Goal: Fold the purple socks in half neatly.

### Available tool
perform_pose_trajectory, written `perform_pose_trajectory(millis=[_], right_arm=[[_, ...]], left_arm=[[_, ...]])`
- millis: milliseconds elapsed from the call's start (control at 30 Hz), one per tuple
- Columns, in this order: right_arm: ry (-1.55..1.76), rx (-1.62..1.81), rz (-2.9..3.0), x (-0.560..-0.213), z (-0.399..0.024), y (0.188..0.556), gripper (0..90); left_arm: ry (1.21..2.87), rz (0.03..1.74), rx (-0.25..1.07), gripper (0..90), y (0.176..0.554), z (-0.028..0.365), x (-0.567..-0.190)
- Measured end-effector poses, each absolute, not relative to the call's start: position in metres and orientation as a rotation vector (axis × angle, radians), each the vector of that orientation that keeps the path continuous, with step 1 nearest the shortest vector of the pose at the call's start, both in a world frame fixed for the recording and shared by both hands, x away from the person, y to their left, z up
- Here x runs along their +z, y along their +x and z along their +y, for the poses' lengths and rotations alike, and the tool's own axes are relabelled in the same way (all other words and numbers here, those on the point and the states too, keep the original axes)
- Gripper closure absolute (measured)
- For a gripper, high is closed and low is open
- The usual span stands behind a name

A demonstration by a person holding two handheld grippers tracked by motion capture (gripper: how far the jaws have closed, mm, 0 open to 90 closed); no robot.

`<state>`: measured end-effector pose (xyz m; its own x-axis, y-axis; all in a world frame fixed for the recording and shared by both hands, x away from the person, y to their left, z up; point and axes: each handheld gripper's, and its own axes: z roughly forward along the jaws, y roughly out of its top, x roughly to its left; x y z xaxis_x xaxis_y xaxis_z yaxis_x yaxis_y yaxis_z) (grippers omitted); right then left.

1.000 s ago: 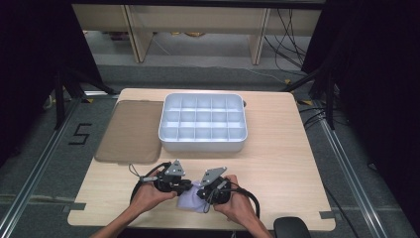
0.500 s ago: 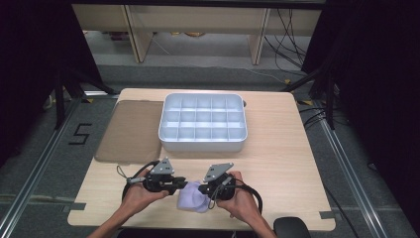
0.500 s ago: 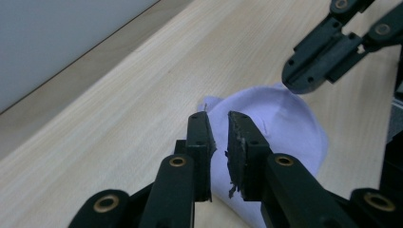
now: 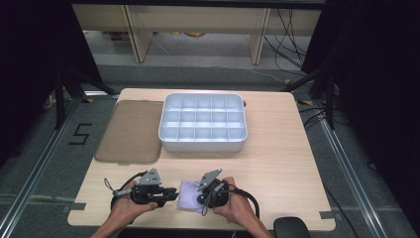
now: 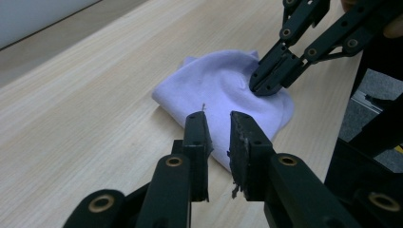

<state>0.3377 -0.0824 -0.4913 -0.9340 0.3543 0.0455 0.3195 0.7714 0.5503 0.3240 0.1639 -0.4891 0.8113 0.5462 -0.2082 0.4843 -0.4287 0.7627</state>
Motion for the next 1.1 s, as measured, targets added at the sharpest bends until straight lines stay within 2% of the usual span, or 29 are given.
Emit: perform_pose_trajectory(millis=[300, 333, 400, 500, 633, 900, 1100], right_arm=[[0.549, 0.930, 2.860, -0.483, -0.084, 0.336, 87.4], [0.542, 0.925, 2.872, -0.480, -0.085, 0.336, 87.4], [0.510, 0.905, 2.912, -0.487, -0.083, 0.336, 87.0], [0.522, 0.903, 2.924, -0.492, -0.081, 0.336, 87.2], [0.589, 0.912, 2.906, -0.493, -0.077, 0.334, 87.5], [0.653, 0.934, 2.858, -0.495, -0.070, 0.333, 87.4], [0.638, 0.951, 2.847, -0.496, -0.070, 0.334, 87.4]], left_arm=[[2.107, 0.777, 0.096, 73.2, 0.329, 0.171, -0.490], [2.085, 0.806, 0.082, 71.3, 0.328, 0.170, -0.490], [2.079, 0.807, 0.084, 61.2, 0.330, 0.171, -0.490], [2.067, 0.862, 0.086, 51.1, 0.331, 0.172, -0.491], [2.088, 0.900, 0.064, 43.7, 0.333, 0.171, -0.494], [2.097, 0.936, 0.017, 40.6, 0.336, 0.168, -0.502], [2.128, 0.928, -0.008, 44.7, 0.337, 0.159, -0.508]])
